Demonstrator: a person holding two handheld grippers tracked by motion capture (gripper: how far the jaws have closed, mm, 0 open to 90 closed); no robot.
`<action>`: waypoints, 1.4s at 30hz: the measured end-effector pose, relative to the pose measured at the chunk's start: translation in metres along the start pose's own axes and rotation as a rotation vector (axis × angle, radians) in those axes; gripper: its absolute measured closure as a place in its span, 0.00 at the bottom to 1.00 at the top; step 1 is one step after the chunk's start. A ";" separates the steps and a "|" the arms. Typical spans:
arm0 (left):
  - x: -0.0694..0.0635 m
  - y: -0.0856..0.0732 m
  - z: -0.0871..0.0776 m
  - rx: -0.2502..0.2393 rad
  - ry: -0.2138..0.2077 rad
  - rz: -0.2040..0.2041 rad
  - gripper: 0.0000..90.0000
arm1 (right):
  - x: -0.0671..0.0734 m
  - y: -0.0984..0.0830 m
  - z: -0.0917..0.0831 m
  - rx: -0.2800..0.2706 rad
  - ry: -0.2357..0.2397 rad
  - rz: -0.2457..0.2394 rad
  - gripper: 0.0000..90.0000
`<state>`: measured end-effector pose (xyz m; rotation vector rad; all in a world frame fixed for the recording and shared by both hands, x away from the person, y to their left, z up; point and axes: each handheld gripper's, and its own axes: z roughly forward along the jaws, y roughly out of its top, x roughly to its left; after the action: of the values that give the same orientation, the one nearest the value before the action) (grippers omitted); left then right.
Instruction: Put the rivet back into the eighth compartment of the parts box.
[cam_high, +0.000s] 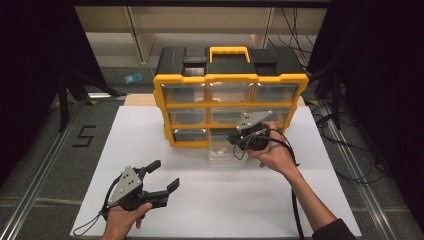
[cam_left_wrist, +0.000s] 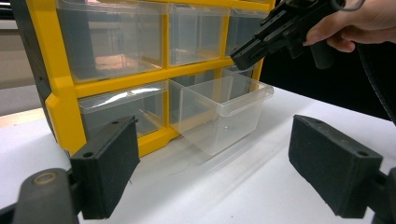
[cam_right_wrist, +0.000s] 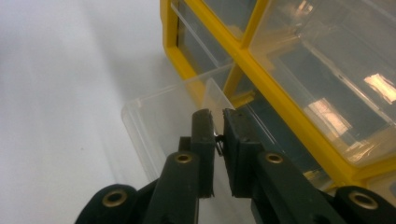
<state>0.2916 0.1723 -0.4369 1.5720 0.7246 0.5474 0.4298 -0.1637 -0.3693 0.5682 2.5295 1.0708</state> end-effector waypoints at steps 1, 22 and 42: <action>0.000 0.000 0.000 0.002 0.000 -0.001 0.18 | -0.001 0.000 0.002 0.003 -0.002 -0.005 0.93; 0.000 0.000 0.000 -0.004 -0.005 -0.003 0.18 | 0.000 0.000 -0.001 -0.001 -0.030 0.029 0.53; 0.000 0.000 0.000 -0.004 -0.004 -0.001 0.18 | 0.027 -0.010 -0.030 -0.112 0.016 0.047 0.40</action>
<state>0.2915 0.1719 -0.4367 1.5689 0.7210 0.5439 0.3908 -0.1749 -0.3611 0.5925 2.4621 1.2297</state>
